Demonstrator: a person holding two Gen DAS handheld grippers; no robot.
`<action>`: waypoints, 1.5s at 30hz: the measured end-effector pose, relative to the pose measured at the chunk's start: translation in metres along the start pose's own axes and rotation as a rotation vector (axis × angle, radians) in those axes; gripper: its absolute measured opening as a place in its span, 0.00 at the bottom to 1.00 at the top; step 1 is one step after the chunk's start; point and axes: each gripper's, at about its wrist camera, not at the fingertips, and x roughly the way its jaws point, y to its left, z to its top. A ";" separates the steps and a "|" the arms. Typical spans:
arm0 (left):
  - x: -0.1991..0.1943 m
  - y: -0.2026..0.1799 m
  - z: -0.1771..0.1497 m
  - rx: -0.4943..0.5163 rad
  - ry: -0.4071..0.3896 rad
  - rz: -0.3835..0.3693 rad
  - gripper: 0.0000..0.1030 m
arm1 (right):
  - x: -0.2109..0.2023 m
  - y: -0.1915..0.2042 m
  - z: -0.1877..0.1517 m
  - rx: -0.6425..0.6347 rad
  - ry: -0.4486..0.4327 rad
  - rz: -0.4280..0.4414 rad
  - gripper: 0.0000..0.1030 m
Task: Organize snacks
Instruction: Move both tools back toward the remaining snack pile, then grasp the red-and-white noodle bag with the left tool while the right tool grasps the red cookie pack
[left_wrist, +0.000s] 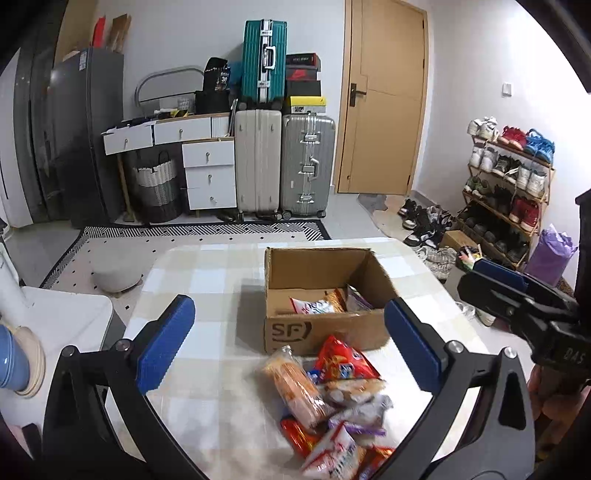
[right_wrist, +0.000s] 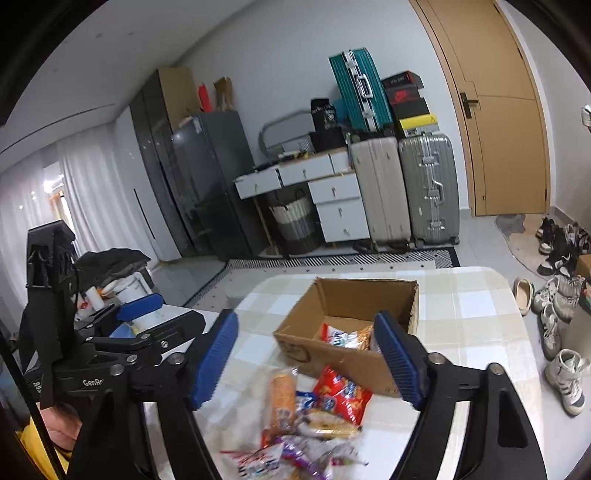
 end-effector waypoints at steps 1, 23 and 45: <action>-0.012 -0.001 -0.004 -0.002 -0.007 -0.006 1.00 | -0.008 0.003 -0.003 -0.001 -0.014 0.007 0.83; -0.041 0.008 -0.149 -0.039 0.230 -0.063 1.00 | -0.081 0.036 -0.118 -0.072 -0.048 -0.009 0.99; 0.090 -0.003 -0.190 -0.178 0.407 -0.274 0.40 | -0.018 -0.018 -0.169 0.096 0.145 0.022 0.99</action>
